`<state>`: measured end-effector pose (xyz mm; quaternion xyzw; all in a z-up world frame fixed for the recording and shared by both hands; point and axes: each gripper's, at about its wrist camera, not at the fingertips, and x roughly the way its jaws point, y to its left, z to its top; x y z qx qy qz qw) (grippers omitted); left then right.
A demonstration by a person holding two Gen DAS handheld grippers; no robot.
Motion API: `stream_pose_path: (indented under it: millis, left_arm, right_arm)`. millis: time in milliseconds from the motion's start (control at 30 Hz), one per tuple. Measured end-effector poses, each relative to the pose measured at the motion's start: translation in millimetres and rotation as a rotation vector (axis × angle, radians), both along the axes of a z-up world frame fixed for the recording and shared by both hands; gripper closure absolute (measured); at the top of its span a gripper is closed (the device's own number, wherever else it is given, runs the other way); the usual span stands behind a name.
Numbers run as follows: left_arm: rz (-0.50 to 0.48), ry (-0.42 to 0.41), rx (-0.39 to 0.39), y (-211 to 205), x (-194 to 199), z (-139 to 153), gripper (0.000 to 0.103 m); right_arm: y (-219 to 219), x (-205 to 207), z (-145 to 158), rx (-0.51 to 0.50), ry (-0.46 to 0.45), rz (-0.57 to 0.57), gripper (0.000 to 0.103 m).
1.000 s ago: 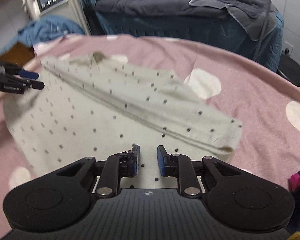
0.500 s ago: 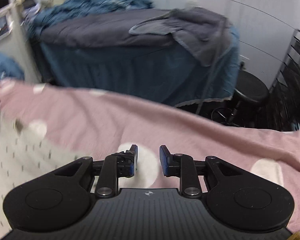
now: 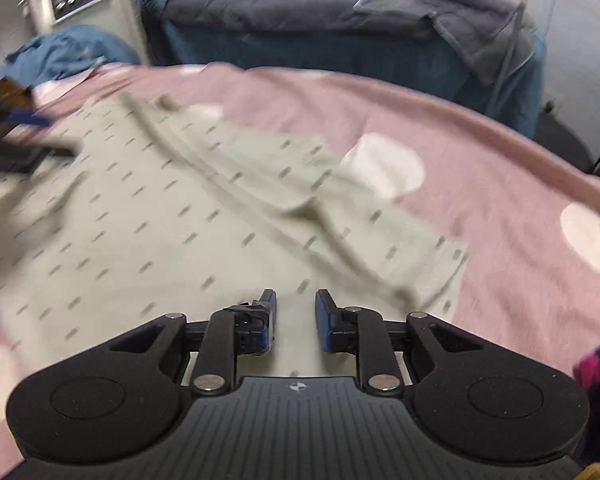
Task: Fold small clothes
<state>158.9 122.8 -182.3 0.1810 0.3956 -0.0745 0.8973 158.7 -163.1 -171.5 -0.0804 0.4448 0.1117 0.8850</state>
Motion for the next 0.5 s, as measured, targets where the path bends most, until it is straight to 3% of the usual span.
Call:
stream_pose_path:
  millis: [167, 267, 367, 500]
  left_arm:
    - [-0.069, -0.013, 0.010, -30.2, -47.6, 2.6, 0.028]
    - [-0.205, 0.003, -0.035, -57.9, -85.3, 7.0, 0.028]
    - [-0.388, 0.002, -0.021, -95.5, -124.8, 6.9, 0.028]
    - [-0.600, -0.055, 0.091, -140.1, -172.0, -6.0, 0.029]
  right_arm:
    - [-12.6, 58.6, 16.8, -0.041, -0.108, -0.113, 0.067]
    - [-33.2, 79.9, 36.8, -0.035, -0.175, -0.185, 0.037]
    - [-64.6, 87.7, 51.9, 0.063, -0.131, -0.181, 0.036]
    - [-98.2, 68.6, 61.1, 0.271, 0.016, -0.109, 0.036]
